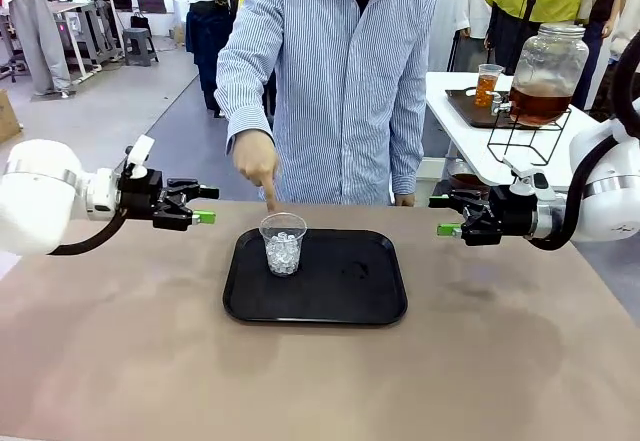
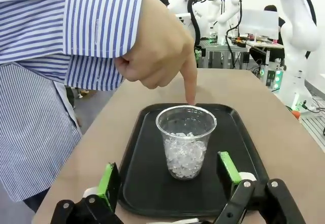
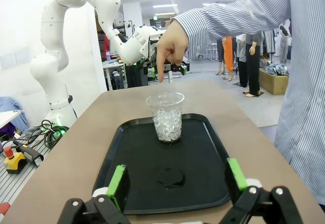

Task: Pour the drink into the iced cup.
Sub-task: Pick up the iced cup indicated by the human and present it to them.

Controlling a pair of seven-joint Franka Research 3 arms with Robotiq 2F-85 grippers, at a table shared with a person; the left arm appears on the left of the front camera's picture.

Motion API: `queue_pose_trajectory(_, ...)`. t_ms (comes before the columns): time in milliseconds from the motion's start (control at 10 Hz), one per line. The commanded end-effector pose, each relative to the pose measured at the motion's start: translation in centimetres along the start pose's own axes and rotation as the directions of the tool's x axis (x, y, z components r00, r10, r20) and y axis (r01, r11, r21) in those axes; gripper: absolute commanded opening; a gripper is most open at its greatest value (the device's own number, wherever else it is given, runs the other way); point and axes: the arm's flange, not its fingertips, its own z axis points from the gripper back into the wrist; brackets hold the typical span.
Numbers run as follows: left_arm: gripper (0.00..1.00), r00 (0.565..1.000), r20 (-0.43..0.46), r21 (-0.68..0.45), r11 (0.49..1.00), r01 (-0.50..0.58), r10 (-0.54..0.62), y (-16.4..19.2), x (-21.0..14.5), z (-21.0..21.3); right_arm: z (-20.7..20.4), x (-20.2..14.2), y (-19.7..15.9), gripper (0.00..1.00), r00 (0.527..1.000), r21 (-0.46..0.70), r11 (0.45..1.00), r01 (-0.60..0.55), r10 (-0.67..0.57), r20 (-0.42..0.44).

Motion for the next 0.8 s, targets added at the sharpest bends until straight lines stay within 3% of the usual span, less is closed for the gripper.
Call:
queue_pose_trajectory(0, 1.00, 1.000, 0.000, 0.004, 1.000, 0.006, -0.006, 0.0, 0.3, 0.3, -0.1, 0.3, -0.1, 1.00, 1.000, 0.001, 1.000, 0.002, -0.002, -0.001)
queue_pose_trajectory(700, 1.00, 0.999, 0.020, 0.024, 0.999, 0.042, -0.042, -0.4, -3.4, -2.4, -0.1, 0.3, -0.1, 1.00, 1.000, 0.001, 1.000, 0.002, -0.002, -0.001)
